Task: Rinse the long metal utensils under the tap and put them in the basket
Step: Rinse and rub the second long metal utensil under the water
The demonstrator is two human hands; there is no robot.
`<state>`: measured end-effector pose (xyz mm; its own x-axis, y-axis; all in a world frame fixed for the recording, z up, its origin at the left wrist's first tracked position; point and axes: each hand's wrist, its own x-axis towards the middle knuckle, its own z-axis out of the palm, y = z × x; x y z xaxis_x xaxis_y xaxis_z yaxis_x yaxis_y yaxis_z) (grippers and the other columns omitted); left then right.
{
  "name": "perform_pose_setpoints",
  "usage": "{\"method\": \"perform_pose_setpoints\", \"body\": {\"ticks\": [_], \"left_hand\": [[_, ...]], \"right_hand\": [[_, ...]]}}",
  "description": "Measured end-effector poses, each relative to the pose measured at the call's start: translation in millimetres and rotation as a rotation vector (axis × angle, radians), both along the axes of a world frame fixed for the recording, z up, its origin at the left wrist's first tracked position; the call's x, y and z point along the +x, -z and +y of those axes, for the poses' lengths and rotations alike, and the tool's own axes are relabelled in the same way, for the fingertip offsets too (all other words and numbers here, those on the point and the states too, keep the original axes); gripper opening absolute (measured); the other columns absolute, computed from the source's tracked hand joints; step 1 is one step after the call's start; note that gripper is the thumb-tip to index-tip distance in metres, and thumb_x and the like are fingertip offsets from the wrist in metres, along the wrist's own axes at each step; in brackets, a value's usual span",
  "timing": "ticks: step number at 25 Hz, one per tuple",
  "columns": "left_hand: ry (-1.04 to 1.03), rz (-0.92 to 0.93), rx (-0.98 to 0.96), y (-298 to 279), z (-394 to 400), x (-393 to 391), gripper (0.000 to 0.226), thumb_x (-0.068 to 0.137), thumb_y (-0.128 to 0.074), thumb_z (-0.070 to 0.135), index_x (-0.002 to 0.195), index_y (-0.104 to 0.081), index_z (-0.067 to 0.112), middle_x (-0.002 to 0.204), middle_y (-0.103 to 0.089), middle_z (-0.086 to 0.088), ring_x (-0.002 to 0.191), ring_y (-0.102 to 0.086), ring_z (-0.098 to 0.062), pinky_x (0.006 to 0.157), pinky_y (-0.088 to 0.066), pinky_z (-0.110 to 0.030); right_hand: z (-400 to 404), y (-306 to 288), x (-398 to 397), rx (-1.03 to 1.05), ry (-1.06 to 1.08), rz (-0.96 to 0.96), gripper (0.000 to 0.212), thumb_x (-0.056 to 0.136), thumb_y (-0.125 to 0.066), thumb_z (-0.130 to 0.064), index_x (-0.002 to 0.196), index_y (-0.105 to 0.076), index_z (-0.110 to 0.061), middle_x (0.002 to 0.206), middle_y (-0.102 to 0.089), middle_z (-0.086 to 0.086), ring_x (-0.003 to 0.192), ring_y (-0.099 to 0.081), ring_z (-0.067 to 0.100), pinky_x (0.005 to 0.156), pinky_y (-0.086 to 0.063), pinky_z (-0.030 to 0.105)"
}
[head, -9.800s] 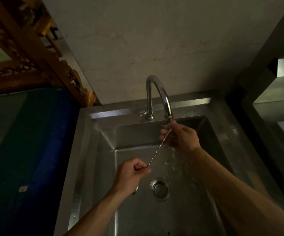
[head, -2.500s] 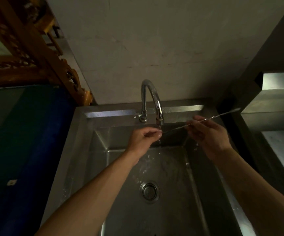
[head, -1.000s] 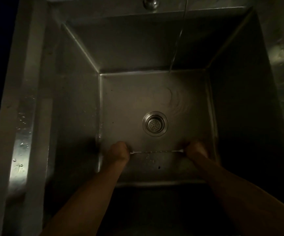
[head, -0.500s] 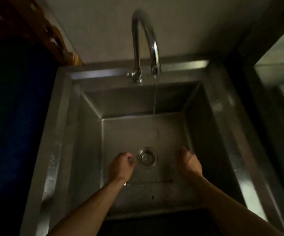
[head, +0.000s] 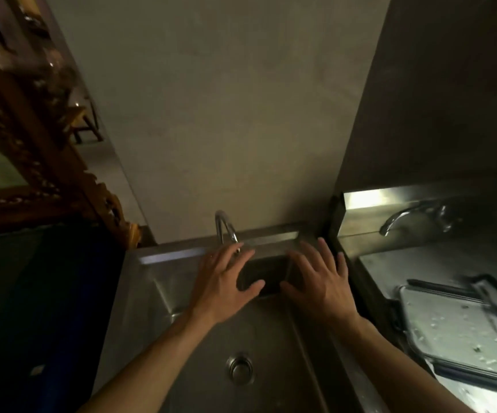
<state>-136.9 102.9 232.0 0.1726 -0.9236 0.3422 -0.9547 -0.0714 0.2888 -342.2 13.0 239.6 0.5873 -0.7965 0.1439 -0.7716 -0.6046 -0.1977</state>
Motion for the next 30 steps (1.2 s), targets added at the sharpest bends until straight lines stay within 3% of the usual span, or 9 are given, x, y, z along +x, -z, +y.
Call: {"method": "perform_pose_setpoints", "body": {"ticks": [2,5,11,14,17,21,25,30], "left_hand": [[0.023,-0.017,-0.026,-31,-1,-2,0.068,0.080,-0.043,0.070,0.138,-0.036,0.035,0.147,-0.034,0.004,0.134,-0.033,-0.018,0.110,-0.030,-0.046],[0.031,-0.070,-0.134,-61,-7,-13,0.066,0.079,-0.045,0.069,0.134,-0.042,0.032,0.142,-0.040,0.003,0.131,-0.038,-0.017,0.107,-0.034,-0.049],[0.144,-0.044,-0.155,-81,-43,-59,0.064,0.080,-0.043,0.068,0.134,-0.042,0.033,0.142,-0.042,0.003,0.132,-0.038,-0.017,0.104,-0.036,-0.050],[0.232,-0.026,-0.159,-82,-70,-98,0.063,0.081,-0.042,0.067,0.133,-0.044,0.032,0.140,-0.044,0.003,0.130,-0.041,-0.016,0.106,-0.035,-0.045],[0.343,0.015,-0.136,-77,-100,-148,0.059,0.081,-0.044,0.064,0.130,-0.045,0.032,0.137,-0.045,0.004,0.126,-0.042,-0.015,0.106,-0.034,-0.046],[0.485,0.047,-0.125,-63,-144,-226,0.054,0.079,-0.048,0.060,0.125,-0.051,0.031,0.129,-0.052,0.005,0.120,-0.050,-0.015,0.105,-0.035,-0.045],[0.581,0.062,-0.081,-44,-172,-285,0.054,0.080,-0.048,0.061,0.125,-0.052,0.031,0.126,-0.054,0.008,0.115,-0.051,-0.013,0.102,-0.037,-0.045],[0.647,0.072,-0.022,-22,-196,-332,0.052,0.081,-0.047,0.059,0.121,-0.055,0.028,0.123,-0.056,0.006,0.112,-0.050,-0.012,0.100,-0.034,-0.039]], "right_hand": [[1,-27,-8,-0.059,0.007,-0.022,0.074,0.085,-0.046,-0.066,0.149,-0.019,-0.042,0.162,-0.013,-0.002,0.149,0.011,0.030,0.117,0.000,0.060],[1,-56,-21,-0.114,0.017,-0.102,0.071,0.085,-0.051,-0.062,0.147,-0.024,-0.040,0.161,-0.020,0.000,0.149,0.002,0.032,0.117,-0.004,0.062],[-11,-70,-71,-0.141,0.137,-0.101,0.069,0.086,-0.045,-0.067,0.146,-0.024,-0.043,0.159,-0.024,-0.002,0.150,-0.005,0.030,0.117,-0.006,0.059],[-18,-69,-119,-0.119,0.232,-0.093,0.066,0.086,-0.041,-0.068,0.145,-0.023,-0.045,0.158,-0.025,-0.004,0.149,-0.008,0.027,0.118,-0.009,0.058],[-19,-67,-177,-0.131,0.343,-0.106,0.063,0.085,-0.037,-0.069,0.141,-0.033,-0.041,0.152,-0.038,-0.002,0.145,-0.023,0.026,0.114,-0.022,0.057],[-18,-52,-259,-0.169,0.543,-0.102,0.056,0.086,-0.045,-0.063,0.135,-0.045,-0.036,0.140,-0.052,-0.003,0.134,-0.042,0.024,0.107,-0.035,0.049],[-16,-39,-311,-0.141,0.652,-0.086,0.056,0.087,-0.042,-0.063,0.135,-0.046,-0.035,0.137,-0.054,-0.004,0.129,-0.047,0.022,0.104,-0.040,0.046],[-27,-19,-343,-0.113,0.732,-0.100,0.048,0.089,-0.056,-0.053,0.132,-0.050,-0.031,0.135,-0.056,-0.001,0.122,-0.051,0.023,0.093,-0.045,0.041]]}}
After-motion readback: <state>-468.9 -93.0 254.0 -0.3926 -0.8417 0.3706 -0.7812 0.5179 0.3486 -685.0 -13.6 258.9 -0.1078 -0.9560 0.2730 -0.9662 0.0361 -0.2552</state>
